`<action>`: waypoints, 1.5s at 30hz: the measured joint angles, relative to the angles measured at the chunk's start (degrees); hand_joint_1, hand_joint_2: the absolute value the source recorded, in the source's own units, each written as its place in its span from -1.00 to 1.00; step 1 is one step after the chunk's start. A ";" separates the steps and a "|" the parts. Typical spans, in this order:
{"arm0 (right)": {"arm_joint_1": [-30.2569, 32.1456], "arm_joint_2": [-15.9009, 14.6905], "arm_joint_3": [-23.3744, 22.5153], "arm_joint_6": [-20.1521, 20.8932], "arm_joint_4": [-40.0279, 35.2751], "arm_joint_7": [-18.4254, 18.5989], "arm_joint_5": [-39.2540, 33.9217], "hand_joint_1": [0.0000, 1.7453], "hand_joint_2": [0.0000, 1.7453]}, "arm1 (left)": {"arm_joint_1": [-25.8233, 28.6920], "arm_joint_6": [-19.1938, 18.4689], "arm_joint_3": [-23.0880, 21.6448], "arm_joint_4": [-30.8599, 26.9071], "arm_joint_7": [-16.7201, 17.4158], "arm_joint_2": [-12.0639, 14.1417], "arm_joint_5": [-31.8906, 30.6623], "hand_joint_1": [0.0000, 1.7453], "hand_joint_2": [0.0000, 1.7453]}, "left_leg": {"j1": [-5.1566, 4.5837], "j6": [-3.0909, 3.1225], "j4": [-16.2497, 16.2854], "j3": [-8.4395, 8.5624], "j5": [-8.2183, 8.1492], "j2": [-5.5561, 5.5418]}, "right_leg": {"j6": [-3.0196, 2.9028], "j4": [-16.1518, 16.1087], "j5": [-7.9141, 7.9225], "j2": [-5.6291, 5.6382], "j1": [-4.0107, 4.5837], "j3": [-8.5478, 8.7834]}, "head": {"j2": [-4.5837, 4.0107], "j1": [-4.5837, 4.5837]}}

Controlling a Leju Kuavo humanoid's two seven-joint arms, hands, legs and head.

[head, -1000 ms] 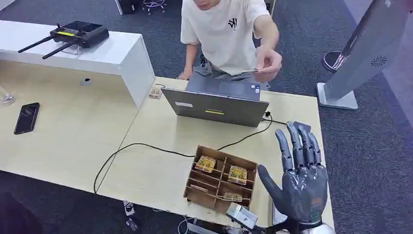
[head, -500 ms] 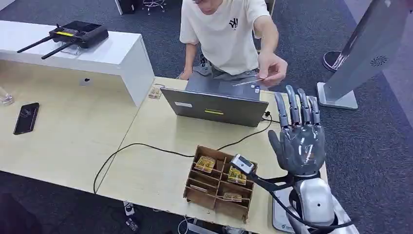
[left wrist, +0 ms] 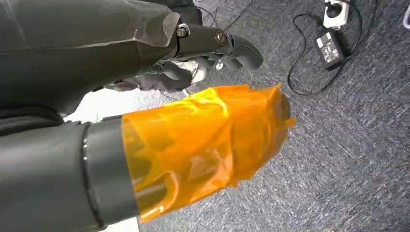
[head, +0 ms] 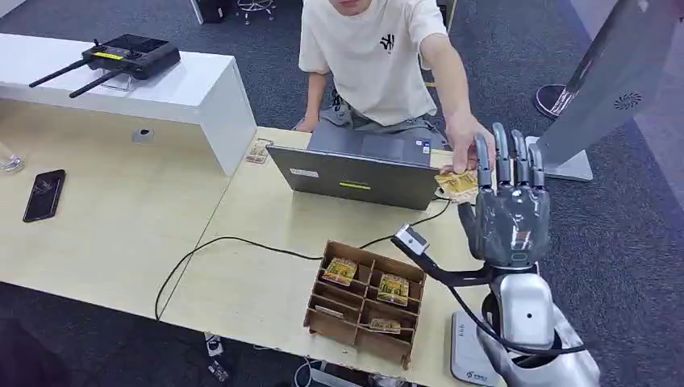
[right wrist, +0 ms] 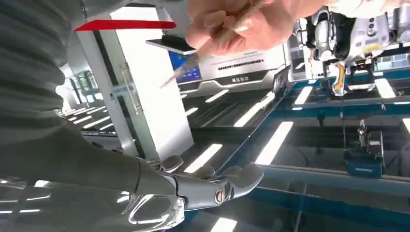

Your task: Pass the card to the sensor for recognition and then transmit it.

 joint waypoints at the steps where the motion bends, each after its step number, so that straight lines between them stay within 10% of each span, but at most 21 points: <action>1: -0.18 0.00 0.11 0.13 0.24 0.20 0.00 -1.00 1.00 | 0.00 0.00 -0.20 -0.04 0.00 0.00 0.00 -1.00 -1.00 | 0.00 0.00 0.00 0.00 0.00 0.00 | 0.00 0.00 0.00 0.00 0.00 0.00 | 0.00 0.00; 5: -0.79 -0.02 0.57 0.48 1.07 0.64 0.00 -0.62 1.00 | -0.12 -0.15 -0.48 -0.07 0.00 -0.02 0.00 -1.00 -1.00 | 0.00 0.00 0.00 0.00 0.00 0.00 | 0.00 0.00 0.00 0.00 0.00 0.00 | 0.00 0.00; 6: -0.86 -0.02 0.64 0.57 1.20 0.64 0.00 0.54 1.00 | -0.12 -0.15 -0.51 -0.13 0.00 -0.02 0.00 -1.00 -1.00 | 0.00 0.00 0.00 0.00 0.00 0.00 | 0.00 0.00 0.00 0.00 0.00 0.00 | 0.00 0.00; 9: -1.13 -0.02 0.92 0.92 1.69 0.70 0.02 0.98 1.00 | -0.14 -0.22 -0.61 -0.39 0.00 -0.02 0.00 -1.00 -1.00 | 0.00 0.00 0.00 0.00 0.00 0.00 | 0.00 0.00 0.00 0.00 0.00 0.00 | 0.00 0.00; 32: -0.41 0.00 1.36 0.98 3.56 0.27 0.02 1.00 1.00 | -0.13 -0.50 -1.12 -0.90 0.00 -0.11 0.04 -1.00 -1.00 | 0.00 0.00 0.00 0.00 0.00 0.00 | 0.00 0.00 0.00 0.00 0.00 0.00 | 0.00 0.00; 45: 4.52 3.89 -5.64 -0.83 1.99 -4.43 0.00 1.00 1.00 | -0.04 -0.31 -1.31 -0.96 0.33 -0.13 0.28 -1.00 -1.00 | 0.00 0.00 0.00 -0.01 -0.01 -0.01 | 0.00 0.00 0.00 0.00 0.00 -0.01 | 0.00 0.02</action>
